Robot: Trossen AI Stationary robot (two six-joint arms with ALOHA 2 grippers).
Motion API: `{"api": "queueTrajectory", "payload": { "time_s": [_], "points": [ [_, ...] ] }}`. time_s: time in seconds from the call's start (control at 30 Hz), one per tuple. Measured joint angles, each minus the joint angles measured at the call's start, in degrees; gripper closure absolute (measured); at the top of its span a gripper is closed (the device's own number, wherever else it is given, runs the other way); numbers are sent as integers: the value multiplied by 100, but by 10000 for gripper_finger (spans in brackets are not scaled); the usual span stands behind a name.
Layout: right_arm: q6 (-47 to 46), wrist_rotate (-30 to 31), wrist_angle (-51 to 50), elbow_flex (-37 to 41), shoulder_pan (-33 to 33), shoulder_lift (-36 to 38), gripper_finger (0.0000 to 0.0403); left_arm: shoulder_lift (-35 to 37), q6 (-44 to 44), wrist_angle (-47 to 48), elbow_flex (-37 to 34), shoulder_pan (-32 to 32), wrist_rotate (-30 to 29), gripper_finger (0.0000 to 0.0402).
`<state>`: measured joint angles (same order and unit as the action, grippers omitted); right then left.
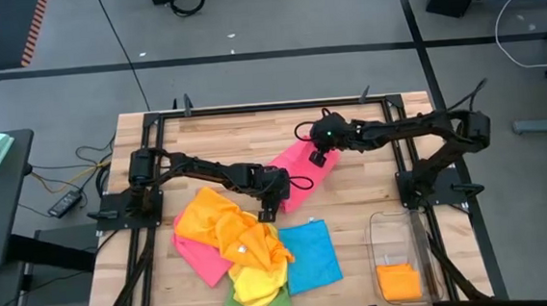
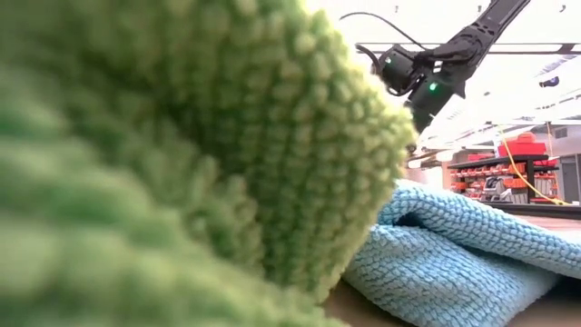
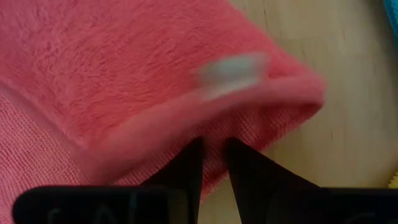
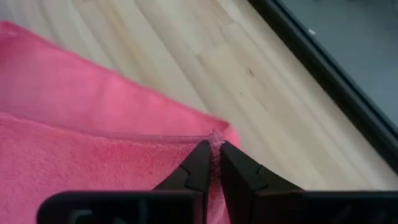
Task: Fold microfiber towels
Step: Fold the pink towel
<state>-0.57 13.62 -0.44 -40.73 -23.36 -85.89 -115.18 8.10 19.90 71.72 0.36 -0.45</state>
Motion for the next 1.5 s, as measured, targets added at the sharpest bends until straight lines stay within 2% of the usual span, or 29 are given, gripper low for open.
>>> {"api": "queueTrajectory", "payload": {
  "time_s": [0.27, 0.47, 0.8, 1.03, 1.33, 1.5],
  "points": [
    [95, -20, 530, 0, -195, -515, 363, -2, -9, 2, -2, 0, 5, 325],
    [126, -85, 450, 0, -247, -641, 356, -2, -11, 0, -4, 0, 8, 322],
    [212, -82, 437, 0, -290, -638, 259, -4, -37, -17, -7, -2, 7, 330],
    [99, -85, -555, -463, -275, -278, 227, 7, -99, -10, -4, -2, 5, 323],
    [60, -468, -1347, -626, -7, -186, 225, 44, -263, 97, -7, -25, 0, 313],
    [109, -474, -1596, -549, -163, -186, 225, 55, -271, 171, -4, -31, 5, 303]
  ]
}}
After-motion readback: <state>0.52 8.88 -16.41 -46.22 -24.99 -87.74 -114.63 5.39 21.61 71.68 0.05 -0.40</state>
